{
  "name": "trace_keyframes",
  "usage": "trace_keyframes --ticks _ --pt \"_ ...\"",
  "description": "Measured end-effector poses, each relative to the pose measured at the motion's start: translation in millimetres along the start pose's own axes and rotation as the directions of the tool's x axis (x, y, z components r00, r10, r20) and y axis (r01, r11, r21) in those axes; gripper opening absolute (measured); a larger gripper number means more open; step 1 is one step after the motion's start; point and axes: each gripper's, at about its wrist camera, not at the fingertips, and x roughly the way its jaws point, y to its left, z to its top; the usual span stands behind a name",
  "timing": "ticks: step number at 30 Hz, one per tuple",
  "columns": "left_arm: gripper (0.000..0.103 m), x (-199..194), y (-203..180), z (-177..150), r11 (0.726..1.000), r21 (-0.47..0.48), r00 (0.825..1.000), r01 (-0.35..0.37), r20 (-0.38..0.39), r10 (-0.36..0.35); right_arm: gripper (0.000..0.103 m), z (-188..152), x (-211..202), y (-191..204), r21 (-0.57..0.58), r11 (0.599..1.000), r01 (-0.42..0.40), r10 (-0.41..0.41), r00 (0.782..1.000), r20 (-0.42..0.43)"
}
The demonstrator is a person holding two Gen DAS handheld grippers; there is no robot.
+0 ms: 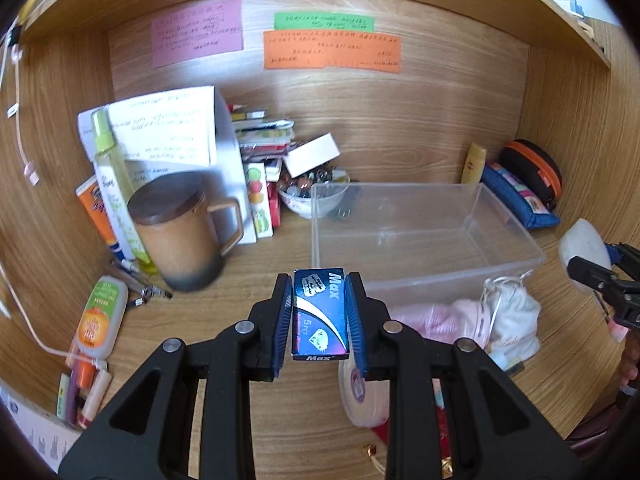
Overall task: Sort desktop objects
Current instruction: 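Carry the staple box and white container to the clear box with both grippers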
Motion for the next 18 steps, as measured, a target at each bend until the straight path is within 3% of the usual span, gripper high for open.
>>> trace_keyframes --ticks 10,18 --pt "0.026 11.6 -10.3 49.3 0.992 0.088 0.996 0.090 0.006 -0.091 0.064 36.5 22.4 6.2 -0.091 0.996 -0.018 0.016 1.000 -0.017" --pt "0.026 34.2 -17.6 71.7 0.983 0.133 0.992 0.125 -0.027 -0.122 0.064 60.2 52.6 8.7 -0.118 0.992 -0.051 0.045 0.998 -0.052"
